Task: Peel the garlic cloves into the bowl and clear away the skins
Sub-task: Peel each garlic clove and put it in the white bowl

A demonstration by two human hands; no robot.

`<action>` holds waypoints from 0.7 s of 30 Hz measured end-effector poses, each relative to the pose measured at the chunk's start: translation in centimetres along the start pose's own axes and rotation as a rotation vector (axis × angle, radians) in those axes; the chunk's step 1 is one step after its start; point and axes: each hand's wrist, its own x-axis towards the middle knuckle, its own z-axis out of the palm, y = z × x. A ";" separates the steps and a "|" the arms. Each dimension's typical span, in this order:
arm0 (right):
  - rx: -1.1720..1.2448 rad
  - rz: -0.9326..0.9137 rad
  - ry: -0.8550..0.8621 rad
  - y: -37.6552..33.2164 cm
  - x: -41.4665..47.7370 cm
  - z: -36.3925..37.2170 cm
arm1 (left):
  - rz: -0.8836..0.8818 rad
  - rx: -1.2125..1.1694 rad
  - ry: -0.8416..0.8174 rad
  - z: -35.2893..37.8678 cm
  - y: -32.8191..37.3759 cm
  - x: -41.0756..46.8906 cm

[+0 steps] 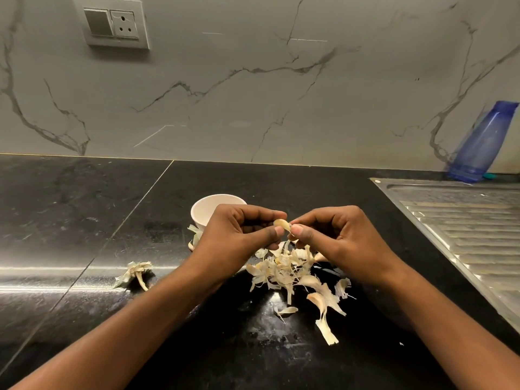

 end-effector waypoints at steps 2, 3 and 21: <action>0.008 0.012 -0.010 -0.1 0.0 0.1 | 0.023 0.036 -0.009 0.0 -0.1 0.0; 0.018 0.020 -0.012 -0.1 0.0 0.1 | 0.030 0.042 -0.013 0.0 -0.2 0.0; -0.021 0.035 -0.023 0.2 -0.2 0.1 | 0.194 0.305 -0.109 -0.3 -1.5 0.5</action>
